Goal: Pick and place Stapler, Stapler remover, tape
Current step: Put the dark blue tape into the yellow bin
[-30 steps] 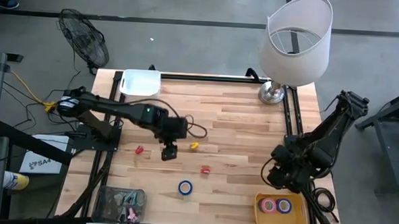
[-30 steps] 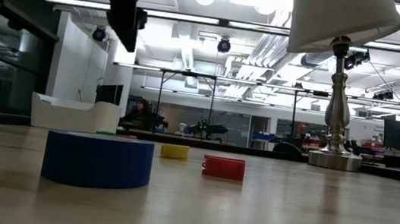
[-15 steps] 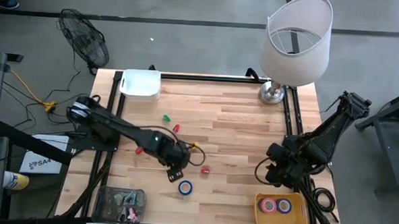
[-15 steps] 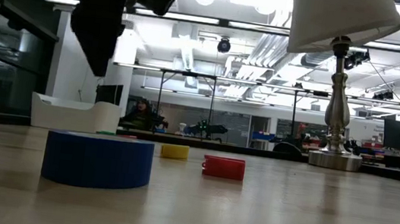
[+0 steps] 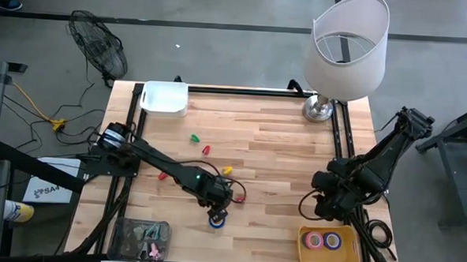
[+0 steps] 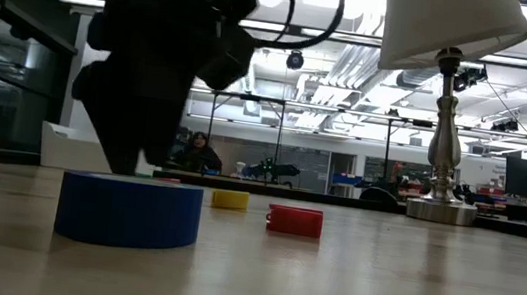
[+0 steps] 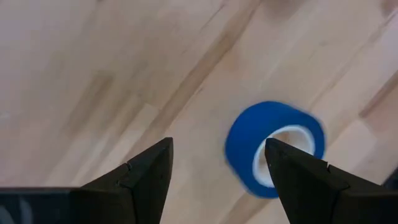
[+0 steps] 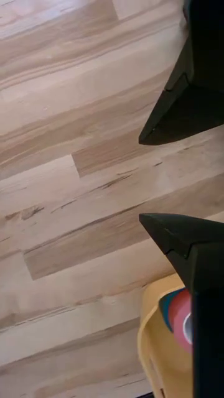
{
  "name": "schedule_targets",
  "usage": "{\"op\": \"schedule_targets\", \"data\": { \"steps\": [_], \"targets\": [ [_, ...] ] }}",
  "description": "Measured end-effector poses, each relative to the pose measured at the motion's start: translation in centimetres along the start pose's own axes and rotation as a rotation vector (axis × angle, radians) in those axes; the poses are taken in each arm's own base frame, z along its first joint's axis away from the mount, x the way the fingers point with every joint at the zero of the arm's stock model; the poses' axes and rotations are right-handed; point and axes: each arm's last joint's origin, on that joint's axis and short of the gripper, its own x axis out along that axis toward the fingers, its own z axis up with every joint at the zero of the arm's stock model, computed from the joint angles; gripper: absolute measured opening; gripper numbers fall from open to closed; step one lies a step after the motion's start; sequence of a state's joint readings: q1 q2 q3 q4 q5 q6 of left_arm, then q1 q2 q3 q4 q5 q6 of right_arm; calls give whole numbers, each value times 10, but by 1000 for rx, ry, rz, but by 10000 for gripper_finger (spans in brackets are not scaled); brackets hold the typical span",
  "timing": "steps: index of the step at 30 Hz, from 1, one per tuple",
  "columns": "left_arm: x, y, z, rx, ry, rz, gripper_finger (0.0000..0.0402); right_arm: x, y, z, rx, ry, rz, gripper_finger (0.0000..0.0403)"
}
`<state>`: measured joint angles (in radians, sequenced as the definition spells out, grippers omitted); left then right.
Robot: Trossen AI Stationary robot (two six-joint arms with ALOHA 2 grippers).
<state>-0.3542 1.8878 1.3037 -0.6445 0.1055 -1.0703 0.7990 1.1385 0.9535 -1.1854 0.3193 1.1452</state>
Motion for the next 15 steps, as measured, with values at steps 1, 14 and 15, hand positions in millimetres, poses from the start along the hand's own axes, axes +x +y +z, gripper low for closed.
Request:
{"op": "schedule_targets", "data": {
  "steps": [1, 14, 15],
  "targets": [
    [1, -1, 0, -6, 7, -12, 250, 0, 0, 0, -8, 4, 1, 181],
    [4, -6, -6, 35, 50, -49, 235, 0, 0, 0, -96, -12, -7, 181],
    [4, -6, -7, 37, 51, -49, 232, 0, 0, 0, -99, -13, -7, 181]
  ]
}}
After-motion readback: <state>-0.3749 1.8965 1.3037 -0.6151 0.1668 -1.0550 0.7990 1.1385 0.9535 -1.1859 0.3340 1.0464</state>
